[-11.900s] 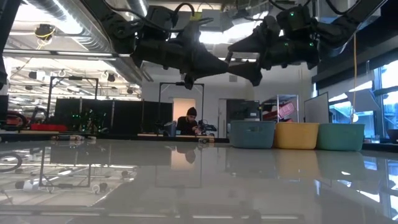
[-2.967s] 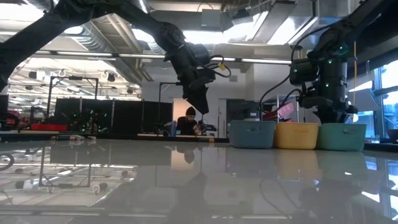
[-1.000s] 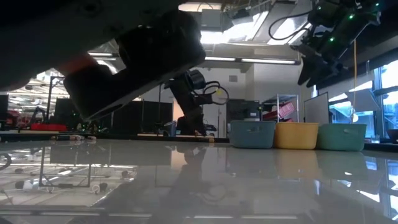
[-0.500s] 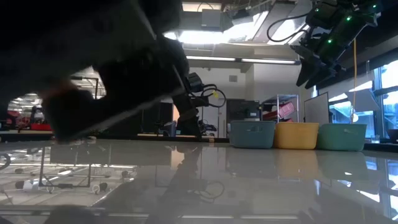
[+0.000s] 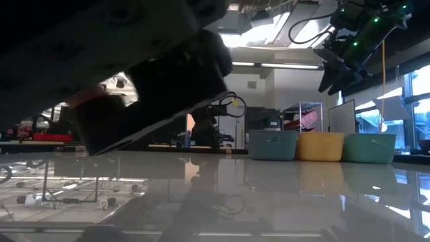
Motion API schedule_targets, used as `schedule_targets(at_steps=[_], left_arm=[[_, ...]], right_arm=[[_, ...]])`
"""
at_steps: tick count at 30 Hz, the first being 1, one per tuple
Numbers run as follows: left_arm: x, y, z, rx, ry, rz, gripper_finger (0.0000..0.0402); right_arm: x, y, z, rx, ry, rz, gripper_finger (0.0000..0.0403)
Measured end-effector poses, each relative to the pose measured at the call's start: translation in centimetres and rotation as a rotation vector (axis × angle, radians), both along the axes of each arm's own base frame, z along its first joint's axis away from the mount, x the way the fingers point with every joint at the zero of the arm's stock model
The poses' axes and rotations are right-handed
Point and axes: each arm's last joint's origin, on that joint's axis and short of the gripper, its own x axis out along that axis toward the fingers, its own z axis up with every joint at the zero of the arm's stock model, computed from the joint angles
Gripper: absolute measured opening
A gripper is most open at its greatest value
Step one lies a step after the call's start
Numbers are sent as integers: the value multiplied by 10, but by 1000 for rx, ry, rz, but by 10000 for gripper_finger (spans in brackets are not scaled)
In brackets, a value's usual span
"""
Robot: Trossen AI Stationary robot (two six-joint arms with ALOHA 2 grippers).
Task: Sort batteries
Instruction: Put the black battery into the green bin
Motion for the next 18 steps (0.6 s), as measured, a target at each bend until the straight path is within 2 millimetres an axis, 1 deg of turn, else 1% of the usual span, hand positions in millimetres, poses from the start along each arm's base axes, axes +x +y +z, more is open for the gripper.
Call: schedule_targets(at_steps=[3, 9, 13, 18], left_arm=[[4, -2, -3, -11, -6, -11, 191], [5, -6, -3, -12, 3, -15, 191], [5, -6, -3, -30, -3, 20, 191], [5, -8, 1, -19, 15, 15, 191]], right_arm=[[0, 0, 0, 1, 0, 0, 207], [0, 0, 0, 2, 1, 0, 207], [0, 1, -1, 10, 7, 1, 207], [-2, 2, -3, 36, 23, 8, 207]])
